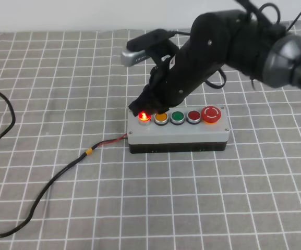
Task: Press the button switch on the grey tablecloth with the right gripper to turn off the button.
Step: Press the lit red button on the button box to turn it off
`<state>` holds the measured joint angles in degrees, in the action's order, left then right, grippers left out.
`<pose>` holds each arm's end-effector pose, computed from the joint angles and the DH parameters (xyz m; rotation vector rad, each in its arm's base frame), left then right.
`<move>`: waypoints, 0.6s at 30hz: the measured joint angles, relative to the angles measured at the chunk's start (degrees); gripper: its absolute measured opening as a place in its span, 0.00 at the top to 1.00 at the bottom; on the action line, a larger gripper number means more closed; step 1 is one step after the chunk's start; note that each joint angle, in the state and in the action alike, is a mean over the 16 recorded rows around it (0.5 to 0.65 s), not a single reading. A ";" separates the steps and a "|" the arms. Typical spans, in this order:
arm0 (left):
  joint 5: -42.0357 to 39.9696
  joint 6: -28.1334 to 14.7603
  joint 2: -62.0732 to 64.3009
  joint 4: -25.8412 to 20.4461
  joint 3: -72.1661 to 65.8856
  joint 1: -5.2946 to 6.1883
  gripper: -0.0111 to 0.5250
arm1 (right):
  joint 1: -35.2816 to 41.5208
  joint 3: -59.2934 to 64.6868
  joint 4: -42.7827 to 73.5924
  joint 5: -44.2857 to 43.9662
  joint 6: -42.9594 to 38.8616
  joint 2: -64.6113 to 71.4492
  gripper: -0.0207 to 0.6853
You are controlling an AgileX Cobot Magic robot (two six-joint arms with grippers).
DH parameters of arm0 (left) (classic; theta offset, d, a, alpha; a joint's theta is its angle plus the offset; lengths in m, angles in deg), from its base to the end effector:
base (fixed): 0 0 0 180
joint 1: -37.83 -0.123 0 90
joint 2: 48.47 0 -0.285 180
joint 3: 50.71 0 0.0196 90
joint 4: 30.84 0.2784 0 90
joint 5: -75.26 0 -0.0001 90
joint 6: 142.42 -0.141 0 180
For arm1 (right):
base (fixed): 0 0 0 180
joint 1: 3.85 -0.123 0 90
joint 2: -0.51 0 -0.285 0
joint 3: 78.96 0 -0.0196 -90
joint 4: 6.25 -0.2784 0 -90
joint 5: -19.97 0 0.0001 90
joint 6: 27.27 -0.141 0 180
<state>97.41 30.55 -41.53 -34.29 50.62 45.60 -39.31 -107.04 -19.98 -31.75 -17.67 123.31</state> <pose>0.1258 -0.0204 0.1553 0.2056 1.8693 -0.0685 0.4014 0.3182 0.2448 -0.8795 2.4306 0.4687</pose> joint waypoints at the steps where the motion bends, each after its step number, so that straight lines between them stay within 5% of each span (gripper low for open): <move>1: 0.00 0.00 0.00 0.00 0.00 0.00 0.99 | -0.02 -0.03 0.02 0.43 -0.01 0.41 0.99; 18: 0.00 0.00 0.00 0.00 0.00 0.00 0.99 | -0.23 -0.93 0.01 4.54 -1.34 6.14 0.99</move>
<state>97.41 30.55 -41.53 -34.29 50.62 45.60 -39.54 -107.97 -19.97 -27.21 -19.01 129.45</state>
